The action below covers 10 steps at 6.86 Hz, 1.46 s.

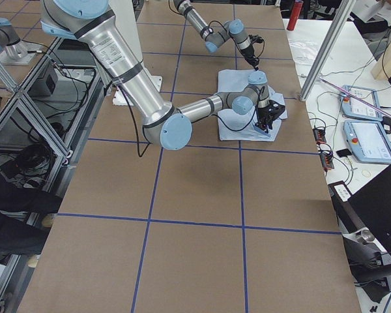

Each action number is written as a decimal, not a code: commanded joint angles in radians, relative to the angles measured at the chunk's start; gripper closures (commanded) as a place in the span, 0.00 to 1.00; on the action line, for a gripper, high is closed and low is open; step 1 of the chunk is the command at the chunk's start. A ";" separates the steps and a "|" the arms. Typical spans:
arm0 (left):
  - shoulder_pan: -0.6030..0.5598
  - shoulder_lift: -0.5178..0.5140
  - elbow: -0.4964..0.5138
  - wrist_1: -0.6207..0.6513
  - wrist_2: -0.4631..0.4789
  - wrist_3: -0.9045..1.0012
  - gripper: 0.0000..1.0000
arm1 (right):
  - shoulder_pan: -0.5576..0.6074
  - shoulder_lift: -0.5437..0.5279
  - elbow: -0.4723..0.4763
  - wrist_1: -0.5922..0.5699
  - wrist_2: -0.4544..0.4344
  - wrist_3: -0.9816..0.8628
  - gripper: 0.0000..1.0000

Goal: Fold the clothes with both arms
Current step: 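Release the hem and raise both grippers away from the shirt, then lower the right gripper to the folded shirt's side edge and grasp it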

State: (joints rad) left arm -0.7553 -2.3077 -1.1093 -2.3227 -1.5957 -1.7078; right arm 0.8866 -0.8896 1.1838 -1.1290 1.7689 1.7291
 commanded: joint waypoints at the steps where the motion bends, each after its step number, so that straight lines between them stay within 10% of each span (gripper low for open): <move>1: -0.018 0.001 -0.003 -0.014 -0.001 -0.003 0.90 | 0.000 -0.050 0.040 0.084 0.007 0.009 0.44; 6: -0.044 0.008 -0.024 -0.017 -0.012 0.000 0.87 | -0.132 -0.383 0.437 0.083 0.007 0.067 0.36; 10: -0.044 0.011 -0.041 -0.014 -0.012 0.002 0.87 | -0.192 -0.417 0.461 0.084 -0.005 0.129 0.36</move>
State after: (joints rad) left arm -0.7991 -2.2965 -1.1493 -2.3368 -1.6076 -1.7058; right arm 0.7016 -1.2918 1.6400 -1.0463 1.7658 1.8554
